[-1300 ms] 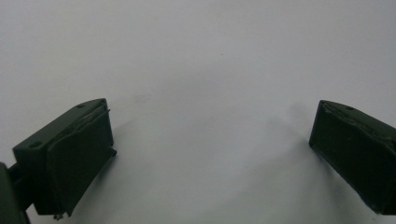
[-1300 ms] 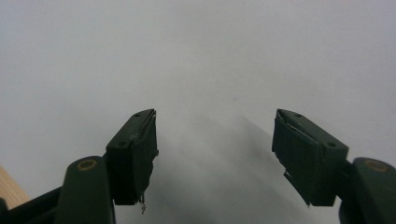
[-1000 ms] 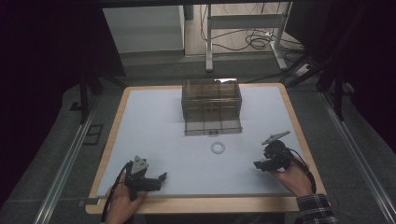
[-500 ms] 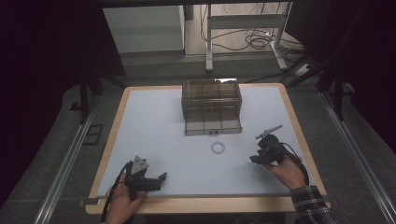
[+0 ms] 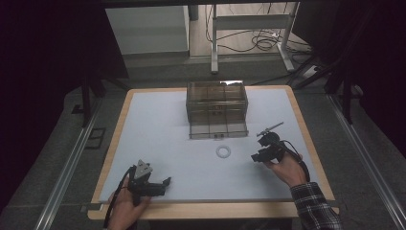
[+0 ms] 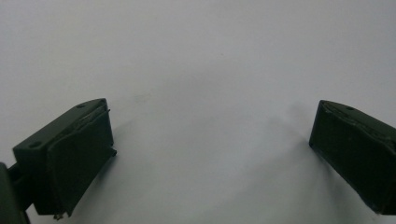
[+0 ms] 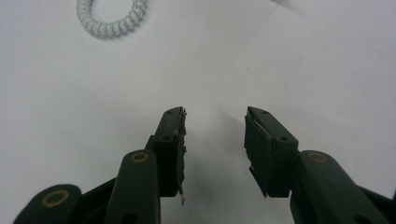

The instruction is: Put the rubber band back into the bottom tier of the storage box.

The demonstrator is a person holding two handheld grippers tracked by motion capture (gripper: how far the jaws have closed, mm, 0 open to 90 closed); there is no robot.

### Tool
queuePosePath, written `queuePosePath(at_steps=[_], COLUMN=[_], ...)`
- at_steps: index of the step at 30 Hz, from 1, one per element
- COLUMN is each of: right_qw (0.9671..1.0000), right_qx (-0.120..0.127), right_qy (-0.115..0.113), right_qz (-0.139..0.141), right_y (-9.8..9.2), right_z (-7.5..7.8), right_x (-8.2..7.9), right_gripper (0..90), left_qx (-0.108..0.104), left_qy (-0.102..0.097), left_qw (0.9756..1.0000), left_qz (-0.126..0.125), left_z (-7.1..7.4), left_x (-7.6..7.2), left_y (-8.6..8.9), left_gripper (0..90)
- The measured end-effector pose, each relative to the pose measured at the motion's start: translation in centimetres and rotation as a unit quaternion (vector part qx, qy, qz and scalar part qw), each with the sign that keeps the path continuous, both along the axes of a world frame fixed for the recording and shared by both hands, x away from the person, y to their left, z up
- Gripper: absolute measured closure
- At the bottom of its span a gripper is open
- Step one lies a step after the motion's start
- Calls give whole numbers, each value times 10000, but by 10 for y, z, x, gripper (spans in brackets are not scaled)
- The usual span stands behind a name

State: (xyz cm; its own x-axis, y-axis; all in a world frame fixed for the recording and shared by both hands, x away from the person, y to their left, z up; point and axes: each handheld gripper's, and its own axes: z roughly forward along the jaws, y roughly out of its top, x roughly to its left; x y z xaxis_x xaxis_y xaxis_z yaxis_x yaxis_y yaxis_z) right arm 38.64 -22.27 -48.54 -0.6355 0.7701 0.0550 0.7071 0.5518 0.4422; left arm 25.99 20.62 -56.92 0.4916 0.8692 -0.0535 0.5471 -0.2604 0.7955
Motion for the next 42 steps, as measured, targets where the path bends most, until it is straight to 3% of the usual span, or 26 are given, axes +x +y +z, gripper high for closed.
queuePosePath(at_steps=[19, 29, 42], right_qw=[9996, 9982, 9961], right_qx=[-118, -361, -484], right_qy=[219, 317, 461], right_qz=[167, 356, 567], right_y=[26, 46, 66], right_z=[3, 0, -2], right_x=[28, 39, 51], right_gripper=[601, 663, 727], left_qx=[3, 1, 1], left_qy=[0, -1, -1], left_qw=[10000, 10000, 10000], left_qz=[-1, -1, -1], left_z=[0, 0, 0], left_x=[0, 0, 0], left_y=[0, 0, 0], left_gripper=[0, 0, 0])
